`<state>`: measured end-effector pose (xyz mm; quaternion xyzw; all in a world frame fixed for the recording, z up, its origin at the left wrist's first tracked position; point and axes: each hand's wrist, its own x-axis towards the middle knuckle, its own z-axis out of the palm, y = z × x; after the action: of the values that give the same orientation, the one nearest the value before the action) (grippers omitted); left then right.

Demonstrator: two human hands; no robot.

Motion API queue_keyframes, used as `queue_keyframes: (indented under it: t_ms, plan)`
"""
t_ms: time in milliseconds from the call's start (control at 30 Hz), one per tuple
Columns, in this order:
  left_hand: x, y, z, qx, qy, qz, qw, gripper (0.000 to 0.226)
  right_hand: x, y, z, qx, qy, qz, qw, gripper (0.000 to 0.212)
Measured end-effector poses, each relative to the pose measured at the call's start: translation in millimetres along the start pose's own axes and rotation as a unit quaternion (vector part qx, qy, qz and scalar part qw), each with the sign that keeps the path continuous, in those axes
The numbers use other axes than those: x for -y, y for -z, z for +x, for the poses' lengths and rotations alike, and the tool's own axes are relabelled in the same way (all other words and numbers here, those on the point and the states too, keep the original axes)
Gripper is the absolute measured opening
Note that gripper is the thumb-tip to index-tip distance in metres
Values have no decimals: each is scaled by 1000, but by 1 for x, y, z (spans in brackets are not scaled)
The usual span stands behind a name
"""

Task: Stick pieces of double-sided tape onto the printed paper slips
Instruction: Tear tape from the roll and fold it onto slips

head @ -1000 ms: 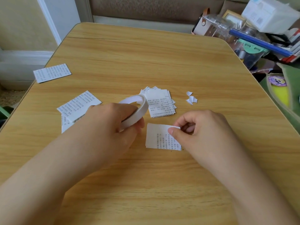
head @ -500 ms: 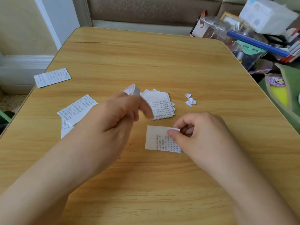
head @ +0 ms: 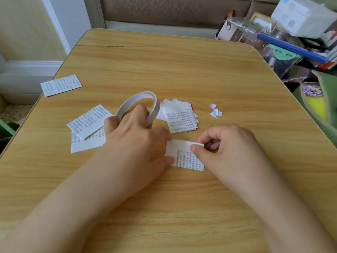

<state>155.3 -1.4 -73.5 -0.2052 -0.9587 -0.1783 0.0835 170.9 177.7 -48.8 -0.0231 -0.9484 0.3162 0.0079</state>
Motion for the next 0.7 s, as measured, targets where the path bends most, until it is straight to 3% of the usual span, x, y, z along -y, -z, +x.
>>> queue_keyframes:
  t_ms: [100,333,567,700]
  plan:
    - [0,-1,3,-8,5,-5,1000,43,0,1,-1,1,4,-5,1000,16]
    - [-5,6,5,55,38,40,997,54,5,2,-9,46,22,-71,996,24]
    - [-7,7,8,85,50,57,993,59,14,7,-14,109,-19,-1,994,26]
    - [-7,8,7,84,52,44,994,58,12,5,-14,82,8,7,997,20]
